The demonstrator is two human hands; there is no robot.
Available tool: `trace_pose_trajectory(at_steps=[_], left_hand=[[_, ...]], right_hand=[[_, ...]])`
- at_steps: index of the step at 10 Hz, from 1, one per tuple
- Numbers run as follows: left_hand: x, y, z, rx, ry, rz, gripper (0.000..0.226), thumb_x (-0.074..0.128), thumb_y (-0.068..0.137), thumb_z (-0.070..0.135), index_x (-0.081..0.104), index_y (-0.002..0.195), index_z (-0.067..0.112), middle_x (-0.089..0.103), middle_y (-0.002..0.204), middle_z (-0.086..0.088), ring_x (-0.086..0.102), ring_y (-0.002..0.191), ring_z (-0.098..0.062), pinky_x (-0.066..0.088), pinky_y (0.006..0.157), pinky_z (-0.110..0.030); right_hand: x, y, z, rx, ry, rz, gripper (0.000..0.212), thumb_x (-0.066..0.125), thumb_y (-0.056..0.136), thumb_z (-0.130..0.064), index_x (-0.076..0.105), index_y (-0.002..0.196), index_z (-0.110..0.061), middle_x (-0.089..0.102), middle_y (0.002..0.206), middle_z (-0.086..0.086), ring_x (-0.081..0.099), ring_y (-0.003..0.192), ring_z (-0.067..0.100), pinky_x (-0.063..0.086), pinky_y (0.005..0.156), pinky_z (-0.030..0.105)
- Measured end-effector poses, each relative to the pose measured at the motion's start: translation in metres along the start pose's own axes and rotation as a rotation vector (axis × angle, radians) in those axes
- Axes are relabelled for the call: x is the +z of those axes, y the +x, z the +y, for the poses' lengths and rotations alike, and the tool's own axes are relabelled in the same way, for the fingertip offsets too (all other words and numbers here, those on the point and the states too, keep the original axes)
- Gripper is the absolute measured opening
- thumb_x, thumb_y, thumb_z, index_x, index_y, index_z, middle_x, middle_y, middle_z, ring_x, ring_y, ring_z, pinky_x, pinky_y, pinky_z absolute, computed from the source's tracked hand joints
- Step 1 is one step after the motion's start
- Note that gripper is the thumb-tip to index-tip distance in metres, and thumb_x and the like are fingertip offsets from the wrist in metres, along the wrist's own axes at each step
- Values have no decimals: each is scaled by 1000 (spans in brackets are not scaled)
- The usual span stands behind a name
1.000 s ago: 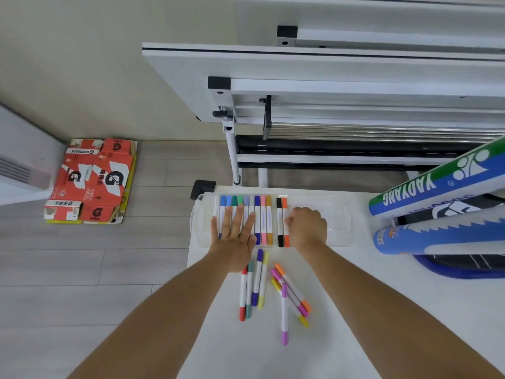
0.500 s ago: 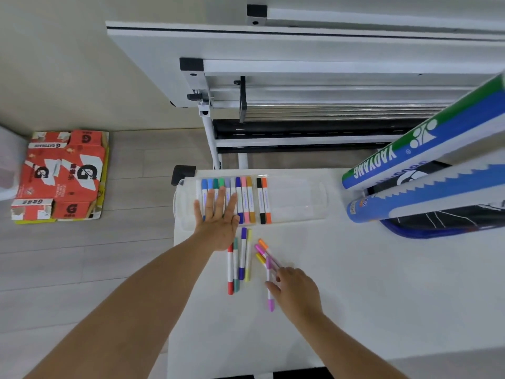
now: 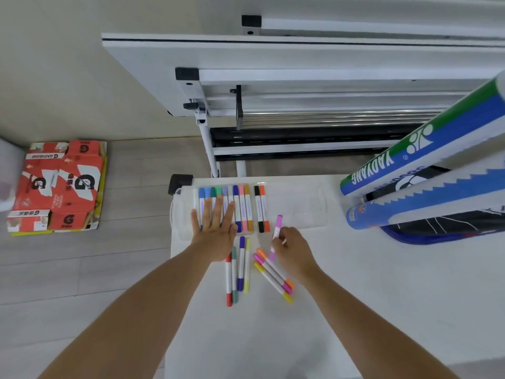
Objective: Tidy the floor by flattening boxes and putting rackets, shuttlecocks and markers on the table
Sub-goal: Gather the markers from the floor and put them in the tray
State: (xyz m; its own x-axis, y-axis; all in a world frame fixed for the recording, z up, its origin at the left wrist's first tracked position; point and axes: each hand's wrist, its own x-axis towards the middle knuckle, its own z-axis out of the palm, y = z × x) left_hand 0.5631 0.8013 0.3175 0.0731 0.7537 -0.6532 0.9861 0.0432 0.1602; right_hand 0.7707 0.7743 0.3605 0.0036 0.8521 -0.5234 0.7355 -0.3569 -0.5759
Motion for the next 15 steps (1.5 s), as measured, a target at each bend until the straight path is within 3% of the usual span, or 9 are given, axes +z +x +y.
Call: trace_pose_trajectory(at_steps=[1,2,3,4,6,11,13,14,15], left_hand=[[1,1,1,-3,0,7,63,4,104,51,-43,142,33,-56,144,-1,-49,134,-29,-17,115,-61],[1,3,0,-8,1,11,63,4,104,51,-44,141,32,-57,143,-1,-49,134,-29,-17,115,-61],[3,3,0,-9,7,23,63,4,104,51,-44,141,33,-57,143,-1,-49,134,-29,-17,114,-62],[4,3,-1,-4,11,36,63,4,104,51,-44,141,33,-57,143,0,-49,134,-29,-18,114,-61],[7,5,-2,-4,18,46,63,4,104,52,-43,141,34,-57,144,0,-49,134,-28,-21,113,-60],[10,8,-2,-22,20,57,65,5,104,51,-45,140,33,-57,144,-1,-50,134,-29,-19,114,-61],[5,5,0,-37,6,22,64,4,104,51,-45,140,33,-57,144,0,-50,133,-29,-17,114,-62],[2,3,1,-39,-2,8,64,4,104,51,-44,141,33,-56,145,-1,-49,133,-29,-17,114,-62],[2,3,1,-40,-4,12,64,4,104,52,-43,141,32,-56,145,-1,-49,134,-29,-17,114,-62]], right_hand=[[-18,34,-13,36,33,-52,23,46,99,-25,61,100,-7,62,95,6,57,81,14,40,64,19],[-29,60,-21,32,-49,-94,27,43,99,-23,61,93,-4,59,84,7,55,76,19,39,59,22],[-32,79,-29,51,-113,-104,29,43,97,-21,48,70,-11,47,68,2,47,65,18,33,53,24],[-31,94,-32,58,-191,-121,34,44,97,-19,44,63,-16,47,66,1,49,65,17,33,52,24],[-23,107,-25,99,-254,-80,26,53,94,-23,61,73,-11,59,70,2,59,71,22,41,60,25],[-12,112,-24,253,-227,-23,22,55,95,-25,55,75,-15,60,75,2,58,65,17,42,52,25],[-19,52,-5,-66,-207,42,21,53,94,-27,58,74,-20,61,75,-4,59,71,14,50,63,29],[-10,8,11,-197,-252,-95,17,56,94,-35,61,84,-23,60,81,-10,56,74,7,46,66,22],[5,-12,35,-153,-383,-183,12,57,92,-37,60,89,-26,57,87,-9,55,77,10,46,66,24]])
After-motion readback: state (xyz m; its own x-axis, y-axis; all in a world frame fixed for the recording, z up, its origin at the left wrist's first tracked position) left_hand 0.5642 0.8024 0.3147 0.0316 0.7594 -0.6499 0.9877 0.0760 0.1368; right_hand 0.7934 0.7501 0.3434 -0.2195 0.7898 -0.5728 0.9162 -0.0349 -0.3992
